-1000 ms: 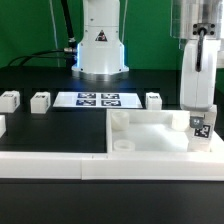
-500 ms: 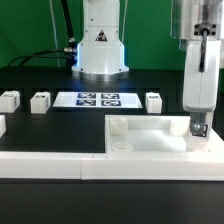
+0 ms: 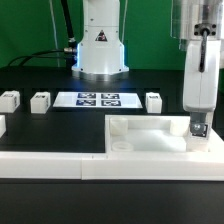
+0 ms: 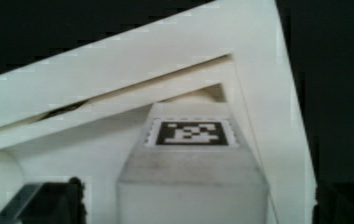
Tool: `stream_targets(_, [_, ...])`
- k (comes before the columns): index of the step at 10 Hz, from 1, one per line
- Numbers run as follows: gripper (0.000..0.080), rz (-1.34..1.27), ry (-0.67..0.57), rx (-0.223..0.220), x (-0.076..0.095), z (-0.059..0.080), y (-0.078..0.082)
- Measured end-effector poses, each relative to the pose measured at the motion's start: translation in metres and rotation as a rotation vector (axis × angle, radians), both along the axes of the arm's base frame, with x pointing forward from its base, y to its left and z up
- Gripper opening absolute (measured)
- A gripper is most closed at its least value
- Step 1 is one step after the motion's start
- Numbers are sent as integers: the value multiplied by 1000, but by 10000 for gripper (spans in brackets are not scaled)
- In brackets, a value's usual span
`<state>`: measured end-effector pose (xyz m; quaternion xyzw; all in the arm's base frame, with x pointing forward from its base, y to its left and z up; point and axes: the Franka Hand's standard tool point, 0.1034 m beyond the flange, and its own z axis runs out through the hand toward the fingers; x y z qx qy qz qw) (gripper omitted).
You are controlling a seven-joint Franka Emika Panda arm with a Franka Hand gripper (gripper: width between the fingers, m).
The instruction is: Assemble square table
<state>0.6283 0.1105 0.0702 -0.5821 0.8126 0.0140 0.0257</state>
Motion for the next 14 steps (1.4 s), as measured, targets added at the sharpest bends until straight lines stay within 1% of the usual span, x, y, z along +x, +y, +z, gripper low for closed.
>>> stream_targets(5, [649,7,-4,0,1,1,1])
stream_targets(6, [649,46,-26,5,4,11,5])
stream_targets(7, [649,92,-54,13,9,27,10])
stream_targets(9, [649,246,-95,19,9,50,20])
stream_targets(10, [649,319,-113,19,11,59,23])
stream_targets(11, [649,366,-109,13,10,54,21])
stream_targets(14, [649,561,-120,-2,10,53,20])
